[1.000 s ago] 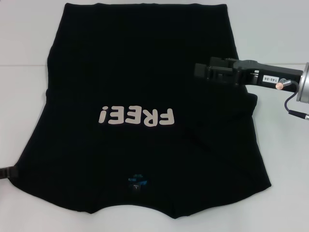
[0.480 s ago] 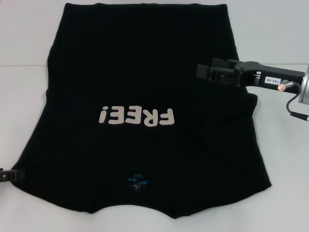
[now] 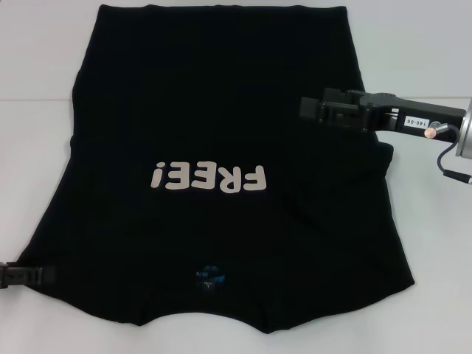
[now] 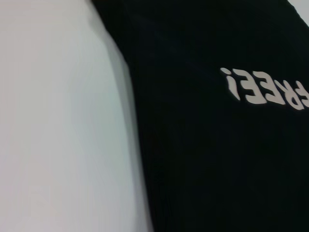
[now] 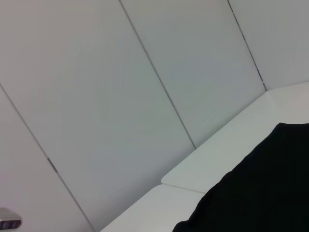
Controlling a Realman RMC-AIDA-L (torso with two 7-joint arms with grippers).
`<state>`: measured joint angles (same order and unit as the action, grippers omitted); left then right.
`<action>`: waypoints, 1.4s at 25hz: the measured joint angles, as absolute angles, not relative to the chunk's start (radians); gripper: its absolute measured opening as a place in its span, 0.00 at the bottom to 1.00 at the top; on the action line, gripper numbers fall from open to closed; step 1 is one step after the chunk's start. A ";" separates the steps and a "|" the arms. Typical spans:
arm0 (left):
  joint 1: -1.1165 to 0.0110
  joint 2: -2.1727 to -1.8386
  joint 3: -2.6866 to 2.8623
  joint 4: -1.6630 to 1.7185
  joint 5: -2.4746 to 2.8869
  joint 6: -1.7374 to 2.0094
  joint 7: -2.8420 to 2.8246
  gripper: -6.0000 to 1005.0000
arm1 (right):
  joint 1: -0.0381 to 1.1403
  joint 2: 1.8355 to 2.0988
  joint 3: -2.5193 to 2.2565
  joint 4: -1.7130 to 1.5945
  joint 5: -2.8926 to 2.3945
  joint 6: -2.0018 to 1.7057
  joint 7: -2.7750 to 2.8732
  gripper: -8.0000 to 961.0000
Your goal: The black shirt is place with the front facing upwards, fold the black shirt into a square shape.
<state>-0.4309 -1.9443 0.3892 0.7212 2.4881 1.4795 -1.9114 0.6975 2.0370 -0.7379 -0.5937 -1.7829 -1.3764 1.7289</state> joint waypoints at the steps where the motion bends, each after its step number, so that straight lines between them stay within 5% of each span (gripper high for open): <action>1: -0.433 -1.946 0.390 0.721 2.488 1.482 -1.911 0.94 | 0.698 2.037 -0.738 -0.594 -1.783 -1.377 1.729 0.98; 16: -0.452 -1.946 0.393 0.731 2.489 1.472 -1.940 0.94 | 0.696 2.037 -0.729 -0.594 -1.779 -1.379 1.732 0.98; 18: -0.454 -1.948 0.395 0.731 2.490 1.464 -1.945 0.73 | 0.696 2.037 -0.727 -0.594 -1.779 -1.379 1.732 0.98; 35: -0.471 -1.957 0.412 0.757 2.527 1.428 -1.973 0.05 | 0.685 2.037 -0.699 -0.594 -1.780 -1.411 1.733 0.98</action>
<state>-0.4709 -1.9568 0.4116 0.7565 2.5274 1.4281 -1.9731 0.6850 2.0369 -0.6993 -0.5937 -1.7799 -1.4108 1.7334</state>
